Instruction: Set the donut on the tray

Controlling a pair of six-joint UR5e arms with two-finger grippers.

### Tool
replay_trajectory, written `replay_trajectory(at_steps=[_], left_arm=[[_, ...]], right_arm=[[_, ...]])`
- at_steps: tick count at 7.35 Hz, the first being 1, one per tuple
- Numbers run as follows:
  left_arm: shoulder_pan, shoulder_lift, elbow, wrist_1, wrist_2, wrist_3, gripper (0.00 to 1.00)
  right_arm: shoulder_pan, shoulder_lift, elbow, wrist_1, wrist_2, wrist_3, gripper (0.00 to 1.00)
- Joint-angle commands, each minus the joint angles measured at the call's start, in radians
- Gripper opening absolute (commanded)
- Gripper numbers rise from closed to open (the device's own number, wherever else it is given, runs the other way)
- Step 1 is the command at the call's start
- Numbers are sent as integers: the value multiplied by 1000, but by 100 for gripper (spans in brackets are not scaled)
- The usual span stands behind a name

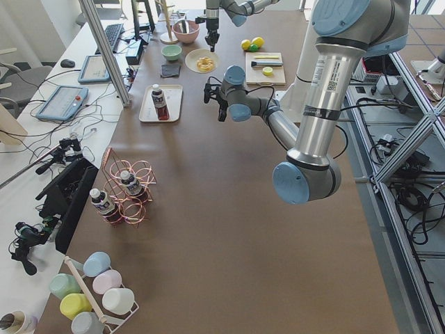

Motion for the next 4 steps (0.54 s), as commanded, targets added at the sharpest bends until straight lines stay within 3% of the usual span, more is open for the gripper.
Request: replay_trajectory(at_steps=[1, 2, 4], left_arm=[[-31, 82, 7, -75, -4, 58, 98], [-64, 139, 10, -126, -41, 99, 98], [-211, 202, 59, -179, -202, 231, 98]], right_arm=[[26, 250, -270, 0, 32, 215, 0], [10, 312, -336, 3, 11, 250, 0], [-42, 471, -491, 6, -83, 337, 0]])
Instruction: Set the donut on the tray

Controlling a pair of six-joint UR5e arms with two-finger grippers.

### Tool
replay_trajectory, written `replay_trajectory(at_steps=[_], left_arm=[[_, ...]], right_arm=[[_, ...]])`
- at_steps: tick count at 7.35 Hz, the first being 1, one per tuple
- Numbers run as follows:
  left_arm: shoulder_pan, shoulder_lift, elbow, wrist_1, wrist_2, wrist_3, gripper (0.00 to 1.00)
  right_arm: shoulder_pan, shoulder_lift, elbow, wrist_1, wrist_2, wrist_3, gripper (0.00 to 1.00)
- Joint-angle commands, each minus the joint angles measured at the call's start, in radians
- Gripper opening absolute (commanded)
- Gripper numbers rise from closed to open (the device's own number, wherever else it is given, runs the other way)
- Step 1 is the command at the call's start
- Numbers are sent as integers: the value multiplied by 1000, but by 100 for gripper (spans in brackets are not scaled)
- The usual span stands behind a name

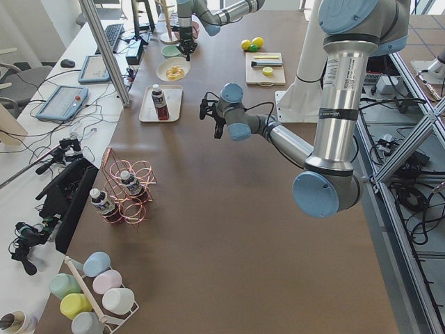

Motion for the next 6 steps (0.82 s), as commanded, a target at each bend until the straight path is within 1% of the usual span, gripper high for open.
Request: replay_trajectory(at_steps=[1, 2, 3, 4, 5, 6], left_arm=[[-196, 65, 96, -64, -200, 214, 98], [-281, 73, 148, -64, -283, 322, 98], [-366, 79, 207, -61, -342, 441, 98], [-460, 76, 289, -56, -408, 585, 98], [-554, 69, 380, -52, -465, 726, 98], [-629, 64, 460, -47, -497, 854, 98]], right_arm=[[-58, 162, -178, 44, -87, 97, 0], [-77, 166, -235, 152, -122, 150, 0], [-97, 196, -292, 200, -157, 180, 0], [-120, 263, -371, 204, -212, 213, 0], [-126, 273, -381, 214, -219, 215, 0], [-135, 271, -381, 253, -239, 205, 32]])
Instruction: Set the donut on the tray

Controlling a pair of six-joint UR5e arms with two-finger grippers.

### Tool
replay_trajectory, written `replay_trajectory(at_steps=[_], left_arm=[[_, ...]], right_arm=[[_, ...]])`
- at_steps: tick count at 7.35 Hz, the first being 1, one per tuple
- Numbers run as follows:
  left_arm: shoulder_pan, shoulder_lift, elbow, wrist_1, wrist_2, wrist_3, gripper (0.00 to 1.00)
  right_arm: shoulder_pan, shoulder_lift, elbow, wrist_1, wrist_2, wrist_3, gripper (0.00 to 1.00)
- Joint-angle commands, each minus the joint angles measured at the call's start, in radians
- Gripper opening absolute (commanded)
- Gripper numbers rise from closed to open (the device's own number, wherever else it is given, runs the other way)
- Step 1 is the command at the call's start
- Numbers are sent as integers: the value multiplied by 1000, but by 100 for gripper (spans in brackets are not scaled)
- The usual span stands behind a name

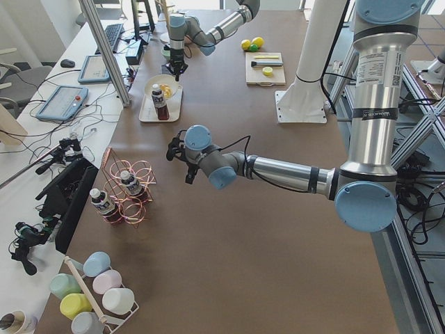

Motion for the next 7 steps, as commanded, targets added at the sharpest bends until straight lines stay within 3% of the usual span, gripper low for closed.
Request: replay_trajectory(at_steps=[1, 3, 4, 5, 7], left_arm=[[-194, -11, 213, 9, -78, 338, 98], [-311, -10, 289, 82, -76, 546, 98], [-393, -10, 289, 216, -76, 720, 98], [-465, -10, 285, 307, -72, 848, 98], [-540, 24, 288, 328, -64, 957, 98]], right_arm=[[-20, 16, -14, 52, -43, -83, 99], [18, -75, 93, 38, 4, -185, 100], [84, -175, 166, 30, 93, -272, 100], [130, -248, 237, -32, 144, -386, 100], [219, -473, 456, -225, 146, -703, 100]])
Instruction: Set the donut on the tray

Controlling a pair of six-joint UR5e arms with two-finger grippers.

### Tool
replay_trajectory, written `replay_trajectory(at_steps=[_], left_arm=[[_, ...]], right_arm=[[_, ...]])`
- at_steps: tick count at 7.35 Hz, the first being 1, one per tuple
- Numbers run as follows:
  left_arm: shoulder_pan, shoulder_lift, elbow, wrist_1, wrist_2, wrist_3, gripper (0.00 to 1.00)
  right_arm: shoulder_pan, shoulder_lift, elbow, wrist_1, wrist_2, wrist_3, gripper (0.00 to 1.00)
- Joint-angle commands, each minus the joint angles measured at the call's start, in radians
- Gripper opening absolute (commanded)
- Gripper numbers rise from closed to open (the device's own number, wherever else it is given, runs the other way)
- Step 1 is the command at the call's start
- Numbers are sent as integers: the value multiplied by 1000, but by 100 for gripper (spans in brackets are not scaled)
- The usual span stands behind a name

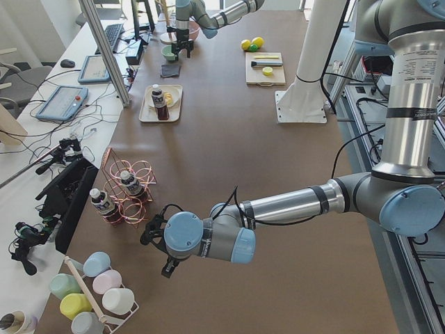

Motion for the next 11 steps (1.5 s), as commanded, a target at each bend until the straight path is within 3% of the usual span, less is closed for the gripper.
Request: replay_trajectory(at_steps=[1, 3, 5, 7, 9, 11], left_arm=[[-68, 55, -9, 32, 32, 88, 98], [-63, 58, -37, 34, 234, 88, 98], [-60, 61, -29, 37, 234, 85, 98], [-58, 92, 9, 55, 234, 71, 98], [-55, 93, 40, 55, 232, 71, 98], [-40, 93, 38, 57, 232, 64, 98]], right_arm=[[151, -299, 269, -240, 14, -476, 100], [292, -468, 409, -460, -62, -934, 100], [451, -525, 440, -642, -151, -1332, 100], [586, -583, 439, -704, -211, -1632, 100], [610, -610, 419, -709, -195, -1645, 100], [604, -642, 390, -698, -124, -1648, 100]])
